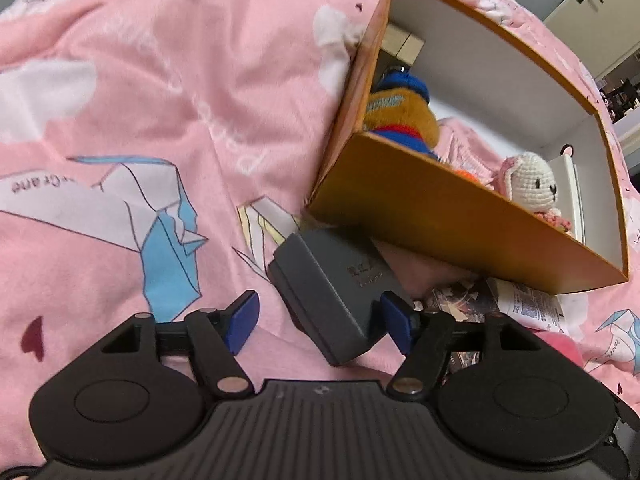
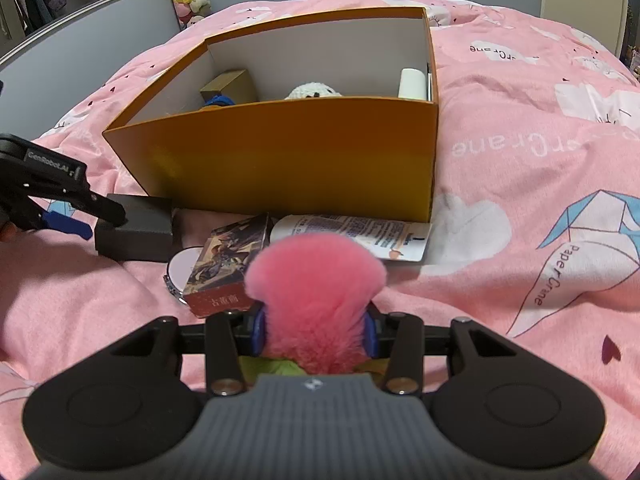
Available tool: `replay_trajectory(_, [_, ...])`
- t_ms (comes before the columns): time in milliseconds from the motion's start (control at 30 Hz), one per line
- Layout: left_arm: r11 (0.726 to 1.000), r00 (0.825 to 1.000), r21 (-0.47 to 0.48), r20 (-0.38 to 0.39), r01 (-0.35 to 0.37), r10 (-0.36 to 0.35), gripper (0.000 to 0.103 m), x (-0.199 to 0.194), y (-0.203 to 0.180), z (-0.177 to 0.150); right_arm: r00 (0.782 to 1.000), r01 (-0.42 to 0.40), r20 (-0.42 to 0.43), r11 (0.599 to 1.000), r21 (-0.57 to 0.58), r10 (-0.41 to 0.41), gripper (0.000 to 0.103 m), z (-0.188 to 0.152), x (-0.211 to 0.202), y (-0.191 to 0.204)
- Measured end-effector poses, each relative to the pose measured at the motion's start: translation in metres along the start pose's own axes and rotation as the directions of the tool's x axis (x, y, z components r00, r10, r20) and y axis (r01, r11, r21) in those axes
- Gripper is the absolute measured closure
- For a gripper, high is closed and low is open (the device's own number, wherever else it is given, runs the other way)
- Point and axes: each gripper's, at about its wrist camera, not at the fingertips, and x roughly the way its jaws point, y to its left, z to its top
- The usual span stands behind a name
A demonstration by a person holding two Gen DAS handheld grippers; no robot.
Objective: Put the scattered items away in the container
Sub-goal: 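Grasp the dark grey case with left tool while right tool grasps the pink pompom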
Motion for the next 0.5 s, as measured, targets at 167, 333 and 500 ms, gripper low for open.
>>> replay_trajectory(167, [1.0,0.999,0.012,-0.038,0.027,-0.026,0.019,0.014,-0.008,-0.002,1.0,0.0,-0.004,1.0,0.001,0.0,0.056,0.0,0.001,-0.001])
replay_trajectory(333, [0.999,0.999,0.019,-0.012,0.035,-0.035,0.029,0.015,-0.013,-0.005,1.0,0.003,-0.003,1.0,0.001,-0.003,0.056,0.001,0.001,-0.001])
replay_trajectory(500, [0.998,0.997,0.034,0.048,0.056,-0.058,0.047,0.0,-0.015,-0.007,1.0,0.006,0.01,1.0,-0.012,-0.006,0.056,0.004,-0.005,0.002])
